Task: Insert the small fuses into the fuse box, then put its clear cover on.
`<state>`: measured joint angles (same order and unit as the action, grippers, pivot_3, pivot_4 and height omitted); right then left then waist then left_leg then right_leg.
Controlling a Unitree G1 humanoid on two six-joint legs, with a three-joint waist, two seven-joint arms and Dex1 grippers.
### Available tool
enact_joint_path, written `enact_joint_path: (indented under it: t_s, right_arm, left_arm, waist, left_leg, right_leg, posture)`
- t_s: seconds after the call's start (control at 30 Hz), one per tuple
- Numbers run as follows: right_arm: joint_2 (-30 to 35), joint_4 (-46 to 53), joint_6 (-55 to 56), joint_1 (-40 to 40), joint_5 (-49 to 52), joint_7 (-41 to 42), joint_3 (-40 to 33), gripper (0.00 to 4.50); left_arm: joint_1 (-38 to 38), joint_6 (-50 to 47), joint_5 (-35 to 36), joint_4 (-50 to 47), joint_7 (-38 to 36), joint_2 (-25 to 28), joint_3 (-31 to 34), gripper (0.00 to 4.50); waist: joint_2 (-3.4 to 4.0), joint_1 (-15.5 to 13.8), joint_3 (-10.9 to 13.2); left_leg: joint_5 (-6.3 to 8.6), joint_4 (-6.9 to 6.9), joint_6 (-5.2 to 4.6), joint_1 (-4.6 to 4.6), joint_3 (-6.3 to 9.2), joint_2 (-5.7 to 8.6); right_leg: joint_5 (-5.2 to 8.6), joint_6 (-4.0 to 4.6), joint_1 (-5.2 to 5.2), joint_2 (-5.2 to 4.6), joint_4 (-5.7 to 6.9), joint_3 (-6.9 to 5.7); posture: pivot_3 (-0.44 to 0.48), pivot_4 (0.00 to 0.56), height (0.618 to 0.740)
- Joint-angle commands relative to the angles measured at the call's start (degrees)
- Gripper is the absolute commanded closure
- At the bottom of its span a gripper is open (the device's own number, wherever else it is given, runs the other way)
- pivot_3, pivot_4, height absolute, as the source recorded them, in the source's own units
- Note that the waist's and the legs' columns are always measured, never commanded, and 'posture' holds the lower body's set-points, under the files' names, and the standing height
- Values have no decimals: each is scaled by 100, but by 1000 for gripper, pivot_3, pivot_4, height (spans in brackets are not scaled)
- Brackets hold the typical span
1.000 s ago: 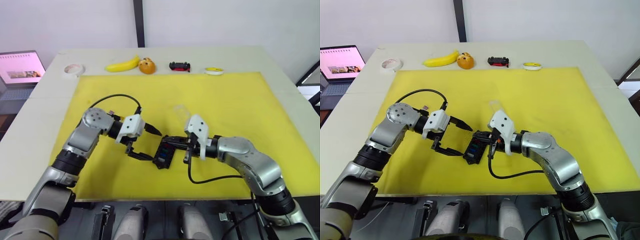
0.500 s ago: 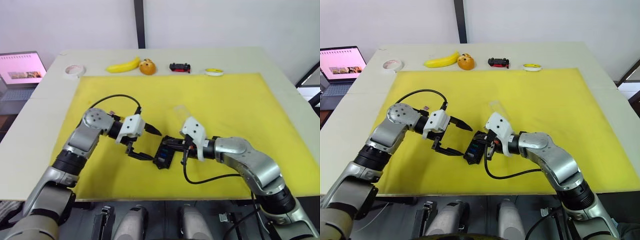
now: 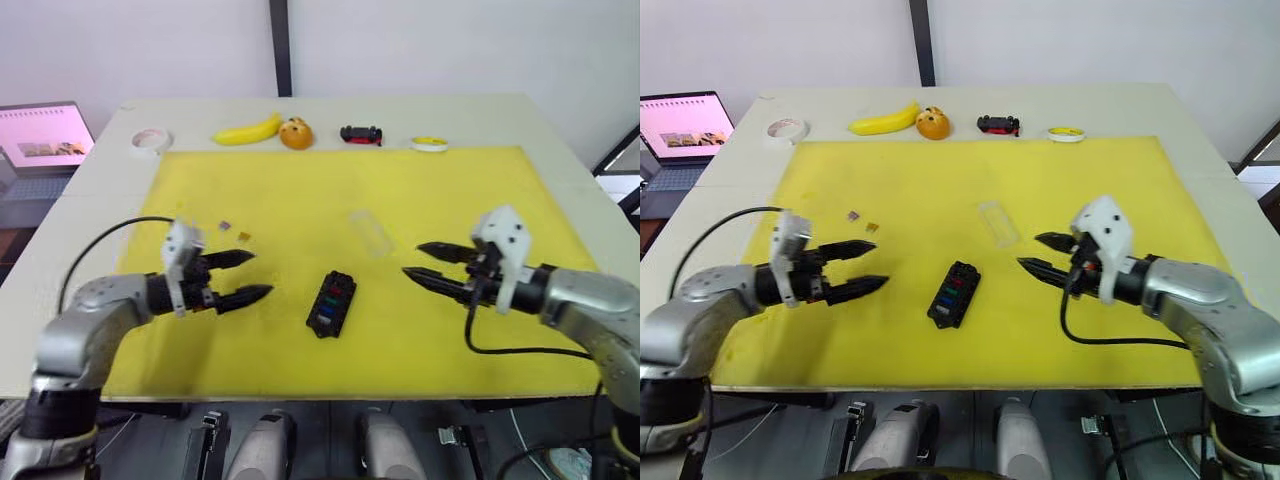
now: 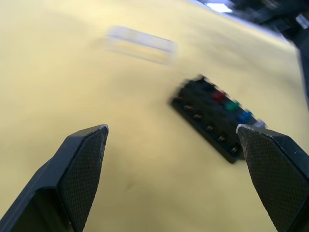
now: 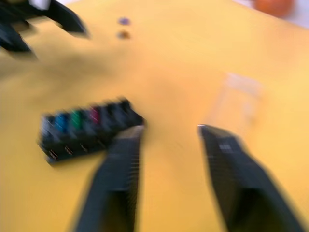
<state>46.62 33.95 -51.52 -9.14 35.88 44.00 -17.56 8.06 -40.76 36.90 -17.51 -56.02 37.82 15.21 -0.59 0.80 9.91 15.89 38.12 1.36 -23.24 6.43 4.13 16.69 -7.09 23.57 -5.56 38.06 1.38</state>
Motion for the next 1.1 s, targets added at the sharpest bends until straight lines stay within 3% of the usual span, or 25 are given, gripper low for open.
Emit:
enact_joint_path:
  t_s: [0.03,0.17,0.3,0.47,0.63,0.9,1.1]
  right_arm:
    - [467,-369,22,337,224,426,-1154,103]
    - [811,-640,281,704,131,728,-1458,45]
    - [726,-847,498,642,62,583,-1321,45]
    - [635,-790,610,384,137,507,-930,45]
    - [398,-573,484,-276,340,285,-226,45]
    - [-322,134,7,-914,758,-388,810,45]
    - [-652,367,-241,-1134,977,-867,1074,45]
  left_arm:
    - [-1224,-177,195,-477,219,256,1239,0]
    - [-2077,-657,798,-571,709,101,2333,0]
    - [-2269,-1006,1353,-464,1397,-212,2991,0]
    - [-2258,-1012,1525,-766,1692,-311,2676,0]
    - [-1470,-1365,2046,-778,2386,-523,2102,0]
    - [-419,-1840,3644,-407,4577,-1619,1727,0]
    - [-111,-1670,4165,110,5325,-1914,1579,0]
  waist:
    - [2,34,0]
    - [1,-24,1]
    - [5,-43,0]
    - [5,-29,0]
    - [8,-29,-1]
    - [5,-21,-1]
    - [5,-27,-1]
  left_leg:
    - [4,-3,-5,5,-8,-1]
    - [7,-14,-10,19,-12,-3]
    - [13,-17,-12,84,-5,-4]
    - [17,-18,-17,82,-5,-4]
    - [16,-18,-15,82,-5,-3]
    - [16,-21,-13,76,-5,-1]
    - [13,-20,-9,76,-4,2]
  right_leg:
    - [0,0,0,0,-3,8]
    - [1,2,-12,-1,-14,9]
    - [3,4,-95,-11,-43,-1]
    - [1,2,-98,-13,-58,1]
    - [0,3,-97,-17,-59,3]
    - [-1,2,-83,-12,-57,5]
    - [-1,2,-83,-4,-55,5]
  posture:
    - [0,150,740]
    - [0,150,740]
    - [0,150,740]
    - [0,150,740]
    - [0,150,740]
    - [0,150,740]
    - [0,150,740]
